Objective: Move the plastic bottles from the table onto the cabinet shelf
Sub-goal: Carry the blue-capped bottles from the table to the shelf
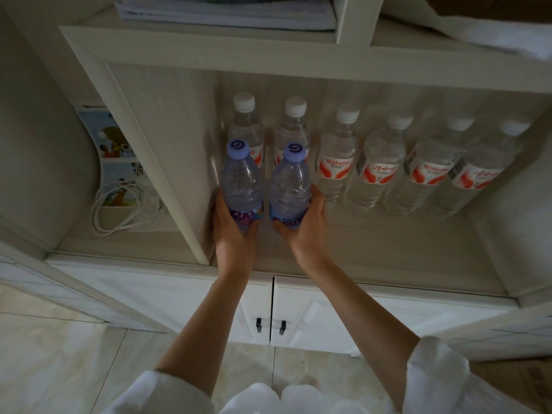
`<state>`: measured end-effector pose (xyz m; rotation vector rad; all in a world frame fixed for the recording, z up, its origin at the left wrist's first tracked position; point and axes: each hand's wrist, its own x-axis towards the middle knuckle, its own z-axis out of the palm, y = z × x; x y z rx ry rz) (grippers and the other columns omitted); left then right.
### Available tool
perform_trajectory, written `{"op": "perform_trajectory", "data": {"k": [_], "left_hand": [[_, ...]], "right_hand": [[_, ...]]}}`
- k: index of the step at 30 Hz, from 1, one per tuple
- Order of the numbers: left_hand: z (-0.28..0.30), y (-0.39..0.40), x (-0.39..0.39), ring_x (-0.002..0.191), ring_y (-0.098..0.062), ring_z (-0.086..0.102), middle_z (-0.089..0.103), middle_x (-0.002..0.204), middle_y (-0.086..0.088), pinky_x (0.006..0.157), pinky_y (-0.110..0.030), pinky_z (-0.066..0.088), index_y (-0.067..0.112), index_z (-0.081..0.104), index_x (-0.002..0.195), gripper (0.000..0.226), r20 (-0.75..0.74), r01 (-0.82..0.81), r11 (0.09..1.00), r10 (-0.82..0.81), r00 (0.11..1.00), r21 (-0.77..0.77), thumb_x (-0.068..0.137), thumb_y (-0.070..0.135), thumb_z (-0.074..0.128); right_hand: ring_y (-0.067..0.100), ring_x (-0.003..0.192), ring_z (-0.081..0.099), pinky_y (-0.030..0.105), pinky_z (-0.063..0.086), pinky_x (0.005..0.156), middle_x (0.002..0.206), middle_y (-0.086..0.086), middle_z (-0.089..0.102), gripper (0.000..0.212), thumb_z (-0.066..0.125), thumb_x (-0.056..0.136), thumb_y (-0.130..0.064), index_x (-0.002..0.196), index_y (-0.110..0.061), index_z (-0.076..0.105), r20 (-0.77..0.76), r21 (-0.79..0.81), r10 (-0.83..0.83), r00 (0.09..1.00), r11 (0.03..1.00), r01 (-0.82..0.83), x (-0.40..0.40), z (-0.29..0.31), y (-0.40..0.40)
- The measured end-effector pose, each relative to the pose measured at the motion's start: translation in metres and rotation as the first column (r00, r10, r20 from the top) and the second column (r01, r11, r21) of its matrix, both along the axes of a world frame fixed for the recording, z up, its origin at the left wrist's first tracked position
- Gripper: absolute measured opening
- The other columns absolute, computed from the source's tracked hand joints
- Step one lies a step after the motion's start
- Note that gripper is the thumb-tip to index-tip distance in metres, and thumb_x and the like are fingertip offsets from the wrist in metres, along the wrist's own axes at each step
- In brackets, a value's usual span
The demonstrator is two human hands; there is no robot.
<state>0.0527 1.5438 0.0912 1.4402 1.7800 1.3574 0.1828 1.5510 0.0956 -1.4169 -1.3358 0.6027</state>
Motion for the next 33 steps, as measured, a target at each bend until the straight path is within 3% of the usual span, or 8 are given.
{"op": "perform_trajectory", "data": {"k": [4, 8, 10, 16, 19, 23, 30, 33], "left_hand": [[-0.004, -0.006, -0.001, 0.136, -0.019, 0.043, 0.042, 0.15, -0.005, 0.107, -0.026, 0.038, 0.014, 0.027, 0.151, 0.083, 0.009, -0.002, 1.0, 0.003, 1.0, -0.028, 0.083, 0.017, 0.074], [-0.009, -0.027, -0.002, 0.131, -0.023, 0.047, 0.048, 0.145, -0.006, 0.108, -0.038, 0.041, 0.013, 0.032, 0.149, 0.08, -0.025, -0.02, 0.999, 0.019, 1.0, -0.035, 0.08, 0.004, 0.07], [-0.011, -0.04, -0.002, 0.122, -0.025, 0.051, 0.052, 0.137, -0.007, 0.102, -0.044, 0.046, 0.012, 0.037, 0.145, 0.074, -0.038, -0.022, 0.998, 0.02, 0.999, -0.052, 0.078, 0.002, 0.067], [-0.011, -0.089, 0.01, 0.102, -0.013, 0.058, 0.059, 0.12, -0.004, 0.085, -0.028, 0.053, 0.01, 0.051, 0.129, 0.049, -0.024, -0.076, 0.997, 0.076, 0.997, 0.007, 0.084, 0.005, 0.068], [-0.011, -0.113, 0.018, 0.109, -0.007, 0.057, 0.06, 0.122, 0.0, 0.09, -0.02, 0.052, 0.014, 0.054, 0.126, 0.043, 0.04, -0.138, 0.99, 0.139, 0.99, -0.013, 0.086, 0.005, 0.066], [-0.016, -0.156, 0.031, 0.11, -0.007, 0.058, 0.061, 0.121, 0.006, 0.089, -0.026, 0.055, 0.016, 0.055, 0.123, 0.036, 0.025, -0.245, 0.969, 0.245, 0.969, -0.019, 0.089, 0.007, 0.063], [-0.027, -0.255, 0.051, 0.096, -0.004, 0.066, 0.068, 0.101, 0.011, 0.079, -0.026, 0.057, 0.019, 0.062, 0.111, 0.025, 0.085, -0.507, 0.861, 0.509, 0.857, -0.043, 0.09, 0.007, 0.061], [-0.033, -0.304, 0.054, 0.089, -0.002, 0.067, 0.069, 0.096, 0.012, 0.076, -0.023, 0.057, 0.019, 0.062, 0.111, 0.024, 0.054, -0.612, 0.786, 0.617, 0.785, -0.081, 0.091, 0.007, 0.061]], "right_hand": [[0.011, 0.111, 0.051, 0.0, 0.04, 0.085, 0.127, 0.008, 0.048, 0.088, 0.085, 0.067, -0.016, 0.138, -0.008, 0.034, 0.008, -0.007, -0.003, 1.0, 1.0, 0.003, -0.001, 0.001, -0.003], [0.022, 0.114, 0.056, 0.024, 0.049, 0.091, 0.125, 0.01, 0.055, 0.075, 0.081, 0.073, -0.02, 0.134, -0.004, 0.04, 0.066, -0.059, 0.011, 0.998, 0.998, -0.007, 0.002, -0.003, -0.01], [0.021, 0.117, 0.055, 0.019, 0.044, 0.092, 0.128, 0.009, 0.056, 0.07, 0.076, 0.077, -0.016, 0.136, -0.005, 0.039, 0.059, -0.103, 0.046, 0.997, 0.994, -0.039, 0.005, -0.006, -0.021], [0.018, 0.129, 0.046, 0.042, 0.041, 0.108, 0.141, 0.004, 0.047, 0.068, 0.065, 0.086, -0.019, 0.144, -0.013, 0.031, 0.042, -0.208, 0.187, 0.981, 0.962, -0.175, 0.016, -0.015, -0.065], [0.02, 0.133, 0.042, 0.041, 0.038, 0.111, 0.145, 0.009, 0.043, 0.065, 0.064, 0.089, -0.021, 0.143, -0.008, 0.032, 0.078, -0.181, 0.248, 0.966, 0.956, -0.23, 0.022, -0.01, -0.086], [0.021, 0.133, 0.044, 0.039, 0.039, 0.11, 0.146, 0.01, 0.043, 0.059, 0.06, 0.092, -0.022, 0.142, -0.01, 0.033, 0.124, -0.171, 0.386, 0.914, 0.916, -0.363, 0.03, -0.006, -0.119], [0.007, 0.12, 0.049, 0.005, 0.035, 0.095, 0.136, 0.002, 0.053, 0.045, 0.056, 0.093, -0.023, 0.135, -0.013, 0.044, 0.176, -0.235, 0.64, 0.748, 0.765, -0.6, 0.035, -0.015, -0.18], [0.01, 0.118, 0.053, 0.018, 0.043, 0.1, 0.129, 0.003, 0.057, 0.041, 0.055, 0.094, -0.02, 0.133, -0.012, 0.046, 0.136, -0.279, 0.751, 0.646, 0.655, -0.702, 0.033, -0.023, -0.209]]}}
